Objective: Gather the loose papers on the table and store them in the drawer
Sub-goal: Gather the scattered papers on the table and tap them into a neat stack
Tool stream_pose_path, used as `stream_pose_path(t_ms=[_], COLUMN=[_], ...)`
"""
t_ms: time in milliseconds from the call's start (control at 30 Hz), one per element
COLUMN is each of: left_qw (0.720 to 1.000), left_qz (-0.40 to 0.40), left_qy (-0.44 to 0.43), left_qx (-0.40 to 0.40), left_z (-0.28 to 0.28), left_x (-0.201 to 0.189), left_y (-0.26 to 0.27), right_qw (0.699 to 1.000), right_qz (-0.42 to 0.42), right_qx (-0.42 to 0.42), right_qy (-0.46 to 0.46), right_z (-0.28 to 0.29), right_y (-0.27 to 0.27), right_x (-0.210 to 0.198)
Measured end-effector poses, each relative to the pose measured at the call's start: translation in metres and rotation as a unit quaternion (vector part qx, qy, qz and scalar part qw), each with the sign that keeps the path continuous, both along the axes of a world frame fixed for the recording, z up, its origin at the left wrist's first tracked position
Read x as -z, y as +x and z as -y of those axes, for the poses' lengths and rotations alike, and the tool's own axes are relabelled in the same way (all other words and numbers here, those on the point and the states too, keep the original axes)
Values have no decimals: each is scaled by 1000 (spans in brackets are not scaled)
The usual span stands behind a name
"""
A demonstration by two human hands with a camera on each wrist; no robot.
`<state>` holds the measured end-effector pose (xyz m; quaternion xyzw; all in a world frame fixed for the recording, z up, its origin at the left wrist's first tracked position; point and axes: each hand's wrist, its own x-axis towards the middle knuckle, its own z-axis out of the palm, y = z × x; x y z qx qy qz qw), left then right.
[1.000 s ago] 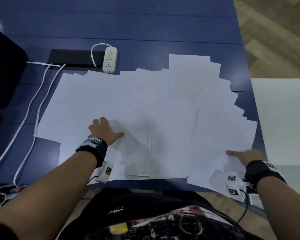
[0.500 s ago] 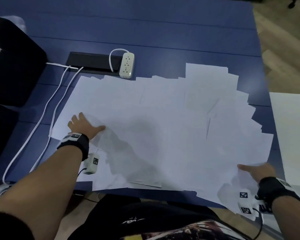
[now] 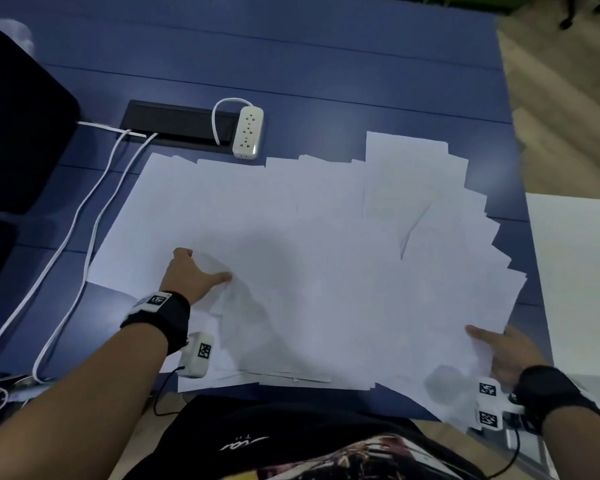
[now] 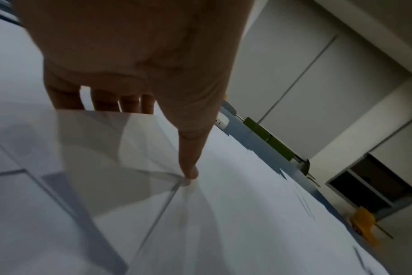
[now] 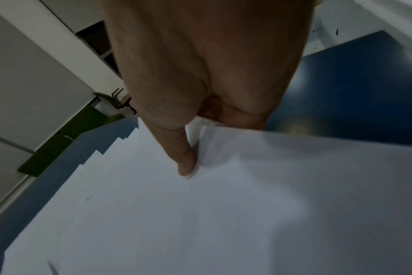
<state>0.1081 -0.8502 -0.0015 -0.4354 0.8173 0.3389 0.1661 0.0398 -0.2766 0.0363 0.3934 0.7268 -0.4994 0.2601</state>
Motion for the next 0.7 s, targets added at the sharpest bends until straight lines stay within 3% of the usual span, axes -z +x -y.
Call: stream_pose_path(t_ms=[133,333,433,633,700], left_qw=[998,981,976,967,969], left_qz=[-26,-72,-95,-116,-111], left_qy=[57,178,191,227,222], left_qx=[-22,31,53,27,12], left_z=[-3,-26,-41,-71,-79], left_x=[-3,-4,-5,0,4], left_y=[-1,-3,0,2,2], right_qw=[996,989,987,980,981], right_qz=[-18,-12,2,9,5], right_qx=[14,8,0,6,-29], right_qy=[-81,-145,-160,-197,-192], right_z=[7,20,40,82,93], right_y=[-1,-3,-2,-14,-19], right_x=[-9,-13,-15,-9,-13])
